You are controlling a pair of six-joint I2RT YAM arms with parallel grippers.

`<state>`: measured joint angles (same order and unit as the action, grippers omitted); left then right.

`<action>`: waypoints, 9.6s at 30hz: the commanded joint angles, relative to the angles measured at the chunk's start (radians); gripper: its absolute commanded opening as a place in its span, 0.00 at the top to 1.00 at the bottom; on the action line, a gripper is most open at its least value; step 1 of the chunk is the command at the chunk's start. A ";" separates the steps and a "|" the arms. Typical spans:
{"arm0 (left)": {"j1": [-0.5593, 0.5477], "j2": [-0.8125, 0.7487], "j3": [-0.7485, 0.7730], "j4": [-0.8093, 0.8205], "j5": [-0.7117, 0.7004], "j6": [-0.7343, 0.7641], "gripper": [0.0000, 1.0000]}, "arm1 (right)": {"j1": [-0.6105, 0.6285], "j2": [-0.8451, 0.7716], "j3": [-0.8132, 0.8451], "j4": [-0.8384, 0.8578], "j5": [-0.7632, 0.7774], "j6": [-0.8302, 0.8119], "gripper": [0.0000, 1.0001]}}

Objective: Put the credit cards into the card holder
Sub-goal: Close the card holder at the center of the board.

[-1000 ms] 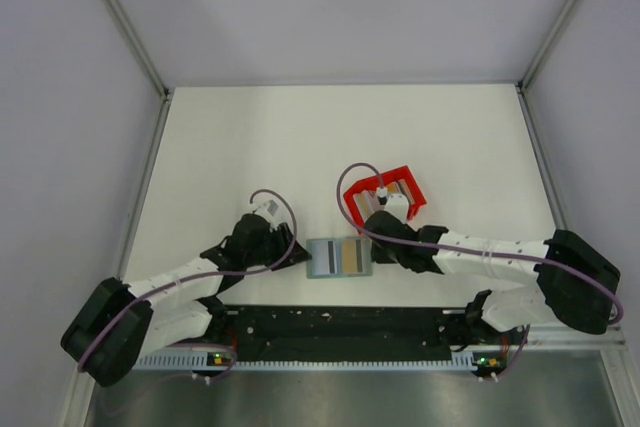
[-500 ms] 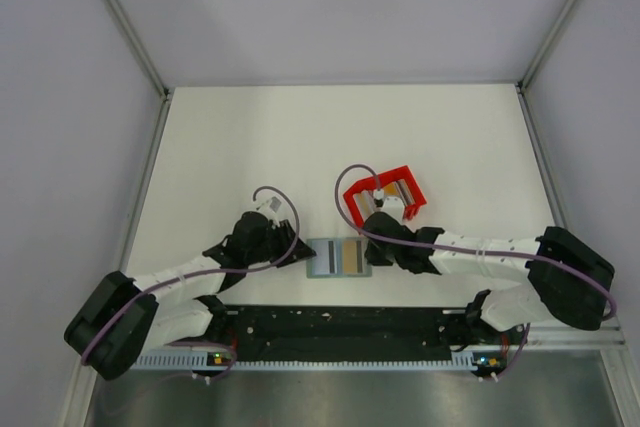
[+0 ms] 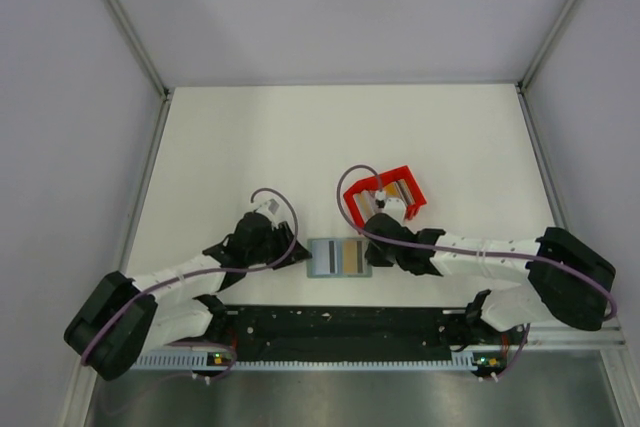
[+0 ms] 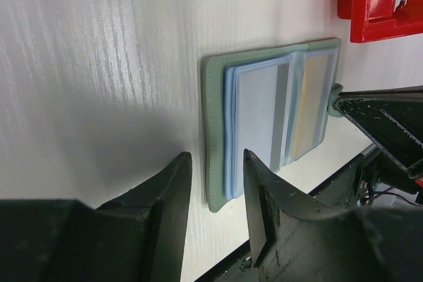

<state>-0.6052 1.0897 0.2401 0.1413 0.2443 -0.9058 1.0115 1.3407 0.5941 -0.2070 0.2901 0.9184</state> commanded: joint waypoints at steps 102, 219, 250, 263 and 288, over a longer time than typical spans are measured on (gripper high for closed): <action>-0.015 0.096 0.002 0.115 0.090 0.053 0.51 | -0.133 -0.173 -0.220 0.170 -0.150 0.043 0.64; -0.303 0.236 0.277 0.087 -0.096 0.056 0.67 | -0.136 -0.528 -0.197 -0.164 0.095 0.030 0.62; -0.380 0.490 0.398 -0.058 -0.200 0.116 0.62 | -0.134 -0.448 -0.235 -0.031 -0.098 0.053 0.46; -0.380 0.447 0.378 -0.072 -0.220 0.099 0.59 | -0.119 -0.440 -0.310 0.075 -0.177 0.073 0.43; -0.378 0.118 0.294 -0.333 -0.502 0.032 0.53 | -0.018 -0.062 -0.165 0.254 -0.213 0.040 0.66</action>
<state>-0.9836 1.2942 0.5472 -0.0948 -0.1410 -0.8474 0.9619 1.2190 0.3859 0.0280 0.0811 0.9821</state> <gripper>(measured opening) 0.455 0.337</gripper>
